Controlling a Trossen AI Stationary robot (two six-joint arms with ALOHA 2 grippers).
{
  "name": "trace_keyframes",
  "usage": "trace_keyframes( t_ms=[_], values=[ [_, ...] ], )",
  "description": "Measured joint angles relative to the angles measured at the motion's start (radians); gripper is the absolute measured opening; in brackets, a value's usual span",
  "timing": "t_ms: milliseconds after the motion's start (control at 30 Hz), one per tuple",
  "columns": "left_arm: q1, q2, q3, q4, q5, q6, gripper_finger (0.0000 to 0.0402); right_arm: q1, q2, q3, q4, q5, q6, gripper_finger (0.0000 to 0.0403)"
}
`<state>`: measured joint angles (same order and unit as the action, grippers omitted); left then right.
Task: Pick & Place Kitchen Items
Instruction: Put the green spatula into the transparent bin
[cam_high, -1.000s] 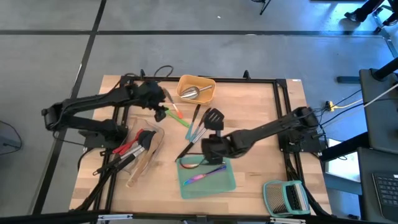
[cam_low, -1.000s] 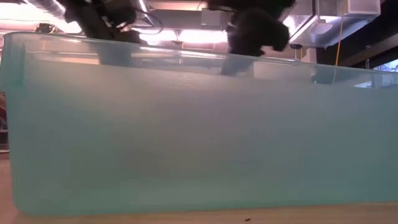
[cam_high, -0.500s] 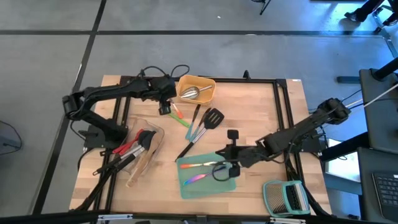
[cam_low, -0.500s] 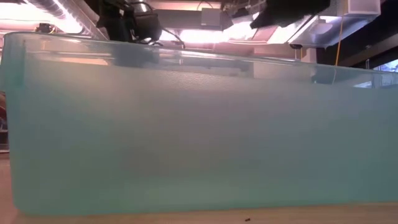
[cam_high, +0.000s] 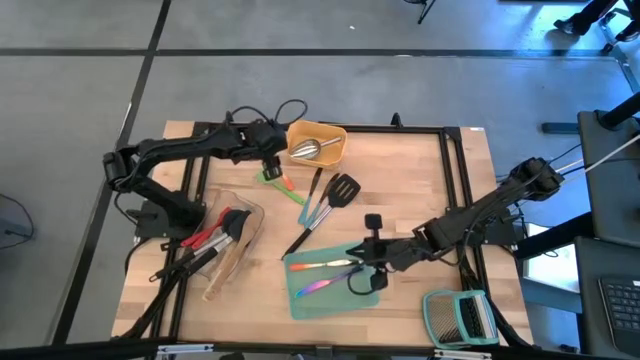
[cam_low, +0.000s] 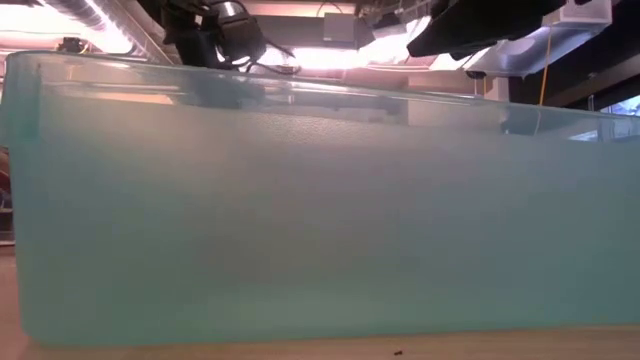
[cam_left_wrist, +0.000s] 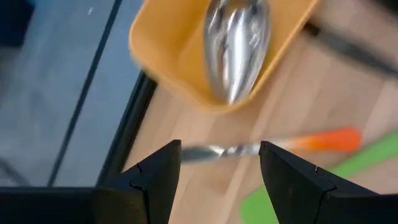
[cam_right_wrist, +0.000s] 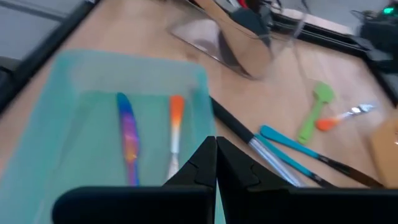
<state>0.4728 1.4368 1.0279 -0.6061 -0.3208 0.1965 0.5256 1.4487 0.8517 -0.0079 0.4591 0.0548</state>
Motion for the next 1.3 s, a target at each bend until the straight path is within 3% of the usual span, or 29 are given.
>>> trace_keyframes(
  t_ms=[100, 233, 400, 800, 1300],
  values=[
    [-0.007, 0.0, 0.0, 0.026, 0.088, 0.032, 0.0212, -0.002, 0.0, -0.021, 0.055, -0.042, 0.02, 0.0005],
    [-0.026, 0.027, 0.0, -0.091, 0.234, 0.14, 0.0212, 0.0, 0.0, -0.023, 0.061, -0.044, 0.035, 0.0005],
    [-0.052, 0.118, 0.0, -0.223, 0.172, 0.225, 0.0212, 0.005, 0.0, -0.023, 0.068, -0.044, 0.035, 0.0005],
    [-0.075, 0.342, 0.0, -0.152, 0.187, 0.299, 0.0212, 0.004, 0.0, -0.023, 0.054, -0.041, 0.014, 0.0005],
    [-0.069, 0.391, 0.029, -0.139, 0.218, 0.311, 0.0211, -0.009, 0.0, -0.023, 0.05, -0.041, 0.008, 0.0005]
  ],
)
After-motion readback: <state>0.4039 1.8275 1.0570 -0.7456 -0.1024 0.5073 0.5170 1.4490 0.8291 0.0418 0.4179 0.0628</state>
